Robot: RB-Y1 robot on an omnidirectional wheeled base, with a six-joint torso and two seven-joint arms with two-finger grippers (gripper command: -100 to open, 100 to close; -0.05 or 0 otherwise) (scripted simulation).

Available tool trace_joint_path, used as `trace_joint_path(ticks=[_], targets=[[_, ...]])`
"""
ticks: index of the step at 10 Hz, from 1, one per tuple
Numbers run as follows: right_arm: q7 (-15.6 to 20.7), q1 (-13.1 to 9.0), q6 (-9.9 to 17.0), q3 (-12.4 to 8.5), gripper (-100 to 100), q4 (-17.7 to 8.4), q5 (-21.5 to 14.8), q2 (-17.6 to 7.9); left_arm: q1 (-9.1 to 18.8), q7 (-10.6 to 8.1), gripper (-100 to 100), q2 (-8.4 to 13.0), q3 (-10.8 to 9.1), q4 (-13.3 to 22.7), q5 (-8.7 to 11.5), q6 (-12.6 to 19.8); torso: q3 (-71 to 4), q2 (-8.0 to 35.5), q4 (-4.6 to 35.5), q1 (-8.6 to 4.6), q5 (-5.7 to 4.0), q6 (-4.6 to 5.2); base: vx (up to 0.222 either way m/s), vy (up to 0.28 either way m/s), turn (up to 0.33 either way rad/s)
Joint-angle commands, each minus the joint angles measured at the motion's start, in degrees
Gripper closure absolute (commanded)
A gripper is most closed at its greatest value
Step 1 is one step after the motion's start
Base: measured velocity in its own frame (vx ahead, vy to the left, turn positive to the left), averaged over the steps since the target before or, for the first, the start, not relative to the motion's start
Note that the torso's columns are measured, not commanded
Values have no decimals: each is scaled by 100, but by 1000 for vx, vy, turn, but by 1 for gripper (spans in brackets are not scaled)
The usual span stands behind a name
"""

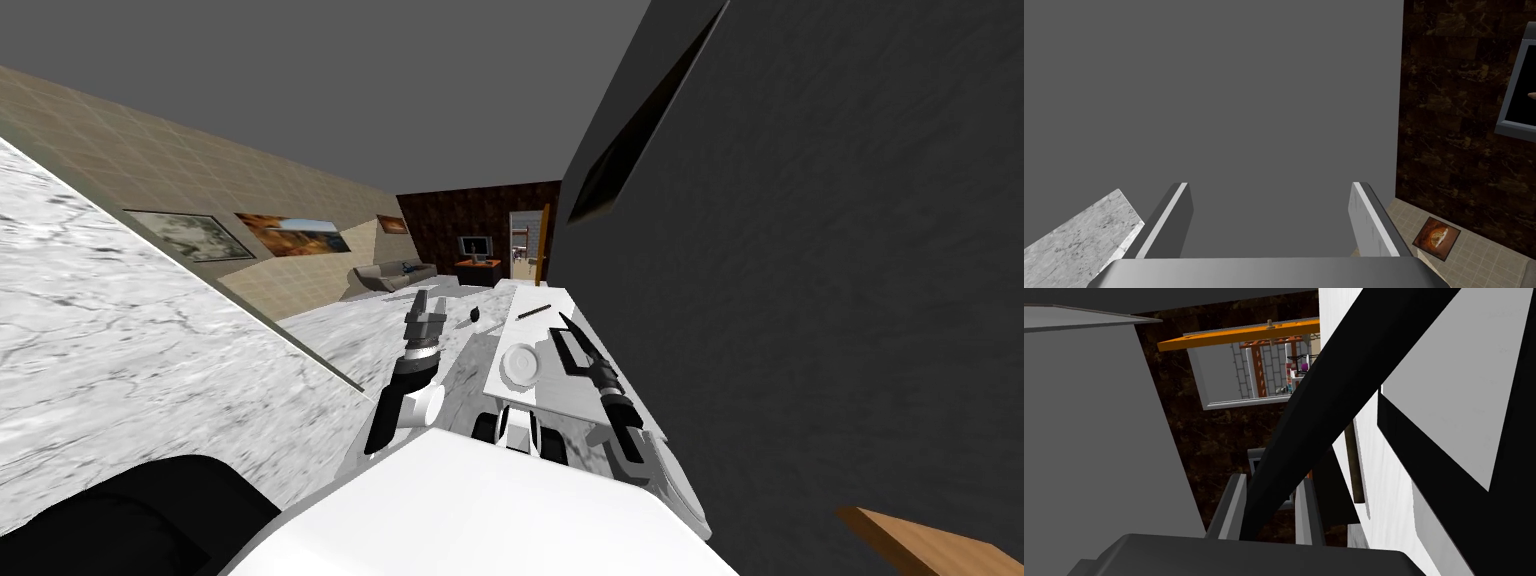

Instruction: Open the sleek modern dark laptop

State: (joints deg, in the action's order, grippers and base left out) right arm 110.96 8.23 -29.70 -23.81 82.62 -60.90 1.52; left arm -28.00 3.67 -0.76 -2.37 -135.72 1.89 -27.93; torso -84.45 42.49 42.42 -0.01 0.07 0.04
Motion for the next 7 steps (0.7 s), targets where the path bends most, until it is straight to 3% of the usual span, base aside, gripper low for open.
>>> trace_joint_path(ticks=[1,2,4,5,7], targets=[[412,45,-180,-55,100,-46,40,23,0,0,0,0,0,0,0,0,-3,-4,-3,9,1,0,-7,26,-74],[592,82,-331,-102,100,-108,76,41,0,0,0,0,0,0,0,0,-6,-9,-2,12,2,-5,-6,22,-62],[721,82,-331,-102,100,-108,76,41,0,0,0,0,0,0,0,0,-8,-14,-4,6,0,-6,-1,5,-12],[400,11,-46,5,-100,-37,3,-194,0,0,0,0,0,0,0,0,-9,-14,-4,4,-1,-6,-51,15,60],[217,-33,89,56,-100,-1,-30,-312,1,0,0,0,0,0,0,0,-2,-5,-8,5,-5,-4,-55,19,56]])
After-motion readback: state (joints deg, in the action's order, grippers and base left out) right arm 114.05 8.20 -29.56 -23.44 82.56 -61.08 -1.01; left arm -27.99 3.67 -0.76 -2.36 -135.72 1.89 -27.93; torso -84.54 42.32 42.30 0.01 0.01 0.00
